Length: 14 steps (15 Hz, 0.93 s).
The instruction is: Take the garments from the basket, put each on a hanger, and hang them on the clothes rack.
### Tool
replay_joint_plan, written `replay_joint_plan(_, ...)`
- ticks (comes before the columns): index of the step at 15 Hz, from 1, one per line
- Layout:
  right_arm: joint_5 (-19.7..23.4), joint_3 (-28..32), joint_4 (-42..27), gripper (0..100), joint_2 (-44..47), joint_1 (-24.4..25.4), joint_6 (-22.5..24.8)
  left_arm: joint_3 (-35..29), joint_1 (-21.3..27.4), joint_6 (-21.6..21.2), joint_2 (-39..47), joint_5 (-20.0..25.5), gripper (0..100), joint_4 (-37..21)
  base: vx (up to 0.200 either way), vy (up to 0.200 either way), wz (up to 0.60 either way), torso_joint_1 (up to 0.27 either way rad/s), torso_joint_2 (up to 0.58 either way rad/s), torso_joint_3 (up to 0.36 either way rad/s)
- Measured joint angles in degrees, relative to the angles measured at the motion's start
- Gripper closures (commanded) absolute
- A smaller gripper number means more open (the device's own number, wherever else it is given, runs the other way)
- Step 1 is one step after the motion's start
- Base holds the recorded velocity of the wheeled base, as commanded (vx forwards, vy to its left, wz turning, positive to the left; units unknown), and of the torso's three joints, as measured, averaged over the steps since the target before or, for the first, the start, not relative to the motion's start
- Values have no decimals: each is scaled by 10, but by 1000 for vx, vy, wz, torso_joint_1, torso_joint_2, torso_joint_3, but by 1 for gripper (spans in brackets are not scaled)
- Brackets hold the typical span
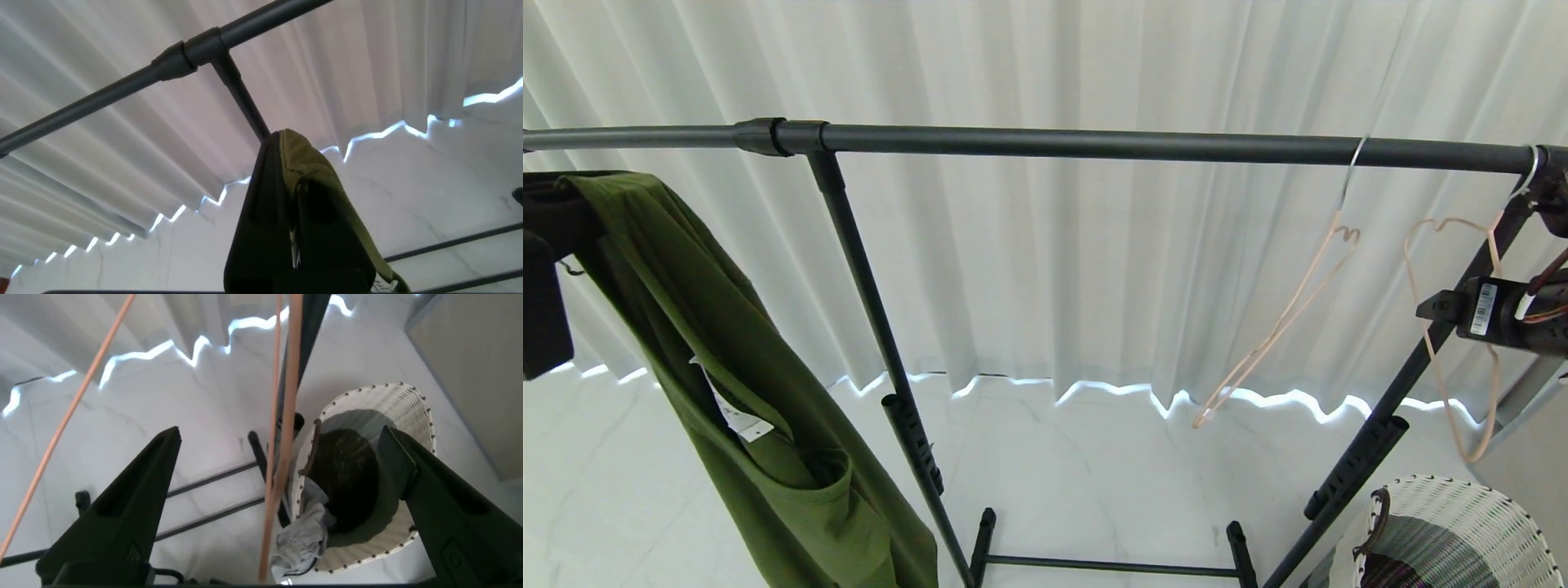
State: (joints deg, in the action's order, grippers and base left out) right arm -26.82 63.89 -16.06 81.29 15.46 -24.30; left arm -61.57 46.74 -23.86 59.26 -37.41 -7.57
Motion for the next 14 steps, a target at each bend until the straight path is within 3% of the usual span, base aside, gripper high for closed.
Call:
replay_joint_plan(9, -1, -3, -3, 0, 7, 13, -2, 2, 0, 0, 0, 0, 100, 0, 0, 0, 0, 0, 0, 0)
replay_joint_plan(10, -1, -4, -3, 100, 8, 12, -2, 2, 0, 0, 0, 0, 100, 0, 0, 0, 0, 0, 0, 0)
replay_joint_plan(14, -4, -1, -3, 100, 14, 11, -4, 1, 0, 0, 0, 0, 100, 0, 0, 0, 0, 0, 0, 0)
